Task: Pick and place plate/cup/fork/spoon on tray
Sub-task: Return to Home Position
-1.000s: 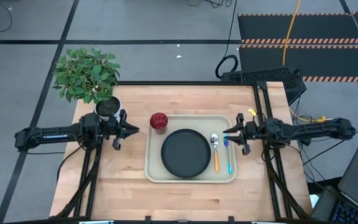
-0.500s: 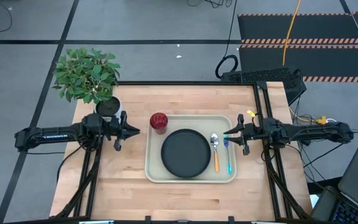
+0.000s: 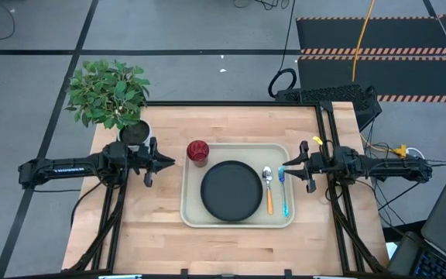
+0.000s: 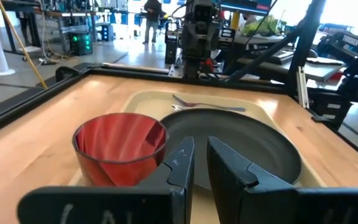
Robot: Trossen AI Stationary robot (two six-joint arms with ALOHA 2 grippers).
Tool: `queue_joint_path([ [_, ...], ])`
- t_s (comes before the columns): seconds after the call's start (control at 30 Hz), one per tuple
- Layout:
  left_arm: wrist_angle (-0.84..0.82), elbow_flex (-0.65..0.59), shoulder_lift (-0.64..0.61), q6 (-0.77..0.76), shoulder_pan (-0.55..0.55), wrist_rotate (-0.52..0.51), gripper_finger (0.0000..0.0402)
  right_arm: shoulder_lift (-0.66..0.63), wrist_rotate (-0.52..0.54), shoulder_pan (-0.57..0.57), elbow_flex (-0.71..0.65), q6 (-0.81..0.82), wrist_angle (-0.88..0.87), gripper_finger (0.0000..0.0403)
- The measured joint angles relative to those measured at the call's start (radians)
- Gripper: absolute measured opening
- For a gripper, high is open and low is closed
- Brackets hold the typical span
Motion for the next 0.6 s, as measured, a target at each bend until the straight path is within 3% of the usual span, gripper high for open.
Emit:
queue_joint_path([
  [0.33, 0.000, 0.000, 0.000, 0.060, -0.002, -0.002, 0.0046, -0.001, -0.004, 0.000, -0.003, 0.032, -0.005, 0.0105],
  [0.6, -0.075, 0.000, -0.001, -0.001, -0.002, -0.083, 0.0046, -0.001, -0.004, 0.000, -0.005, 0.086, -0.026, 0.0105],
])
